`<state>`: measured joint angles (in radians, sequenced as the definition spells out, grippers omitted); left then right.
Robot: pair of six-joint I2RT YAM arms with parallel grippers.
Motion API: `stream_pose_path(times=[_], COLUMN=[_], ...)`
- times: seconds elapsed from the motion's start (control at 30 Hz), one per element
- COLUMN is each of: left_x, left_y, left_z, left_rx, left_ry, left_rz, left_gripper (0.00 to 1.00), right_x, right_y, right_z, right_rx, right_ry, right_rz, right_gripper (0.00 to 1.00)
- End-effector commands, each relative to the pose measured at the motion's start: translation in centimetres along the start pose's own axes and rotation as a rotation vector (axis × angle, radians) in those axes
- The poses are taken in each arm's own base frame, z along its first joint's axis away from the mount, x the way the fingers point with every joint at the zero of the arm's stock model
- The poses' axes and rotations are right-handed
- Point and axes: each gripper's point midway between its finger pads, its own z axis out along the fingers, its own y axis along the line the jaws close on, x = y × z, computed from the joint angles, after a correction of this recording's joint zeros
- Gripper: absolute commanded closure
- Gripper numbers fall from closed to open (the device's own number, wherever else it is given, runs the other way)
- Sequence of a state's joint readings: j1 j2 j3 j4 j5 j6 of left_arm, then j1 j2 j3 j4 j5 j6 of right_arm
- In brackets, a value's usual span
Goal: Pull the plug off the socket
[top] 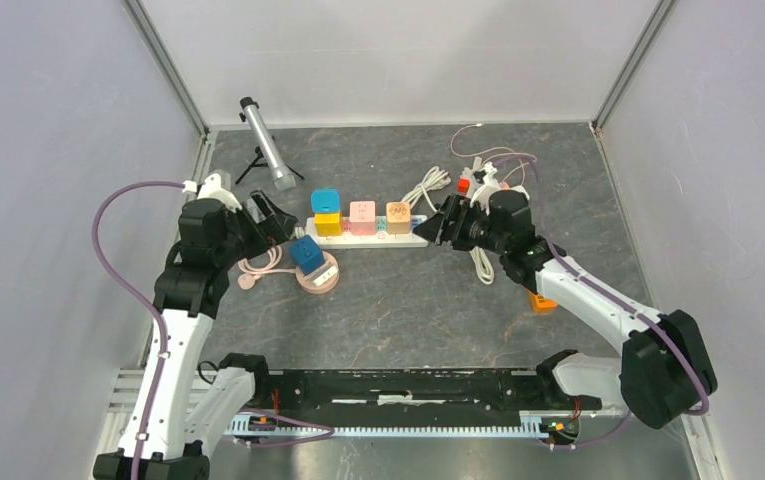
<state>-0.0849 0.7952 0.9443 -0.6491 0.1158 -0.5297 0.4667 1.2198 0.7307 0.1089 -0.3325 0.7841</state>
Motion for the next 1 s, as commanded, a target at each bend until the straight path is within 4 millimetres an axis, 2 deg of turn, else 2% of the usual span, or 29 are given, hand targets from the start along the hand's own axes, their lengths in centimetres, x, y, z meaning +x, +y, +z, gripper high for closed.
stream_pose_path(times=[0.0, 0.13, 0.2, 0.3, 0.33, 0.43, 0.53, 0.6, 0.7, 0.8, 0.97], left_x=[-1.1, -1.5, -1.2, -0.5, -0.2, 0.3, 0.5, 0.4, 0.1, -0.2, -0.3], left_y=[-0.5, -0.8, -1.9, -3.0, -3.2, -3.1, -3.6, -4.5, -5.0, -5.0, -5.4], left_z=[-0.7, -1.0, -1.3, -0.8, -0.5, 0.2, 0.7, 0.7, 0.8, 1.0, 1.5], left_rx=[0.036, 0.051, 0.112, 0.173, 0.181, 0.174, 0.197, 0.244, 0.269, 0.264, 0.280], left_ry=[-0.063, -0.103, -0.081, -0.013, 0.014, 0.052, 0.068, 0.080, 0.073, 0.068, 0.065], left_rz=[0.048, 0.018, 0.042, 0.062, 0.057, 0.023, 0.009, 0.012, 0.017, 0.023, 0.025], left_gripper=[0.00, 0.00, 0.00, 0.00, 0.00, 0.00, 0.00, 0.00, 0.00, 0.00, 0.00], right_x=[-0.7, -2.9, -3.5, -3.8, -3.3, -2.9, -2.6, -2.2, -1.5, -1.2, -0.1], right_y=[-1.4, -3.7, -4.3, -4.7, -5.0, -4.4, -3.5, -3.2, -4.1, -5.1, -6.8], right_z=[1.0, 1.1, 1.6, 3.1, 3.8, 6.1, 8.2, 9.5, 11.3, 12.3, 13.3], right_rx=[0.118, 0.285, 0.316, 0.341, 0.348, 0.338, 0.355, 0.382, 0.458, 0.527, 0.616], right_ry=[-0.023, -0.042, -0.047, -0.026, 0.002, 0.056, 0.074, 0.090, 0.121, 0.135, 0.159], right_rz=[-0.058, -0.200, -0.266, -0.327, -0.340, -0.383, -0.425, -0.452, -0.471, -0.472, -0.497], right_gripper=[0.20, 0.20, 0.20, 0.20, 0.19, 0.07, 0.03, 0.03, 0.04, 0.12, 0.18])
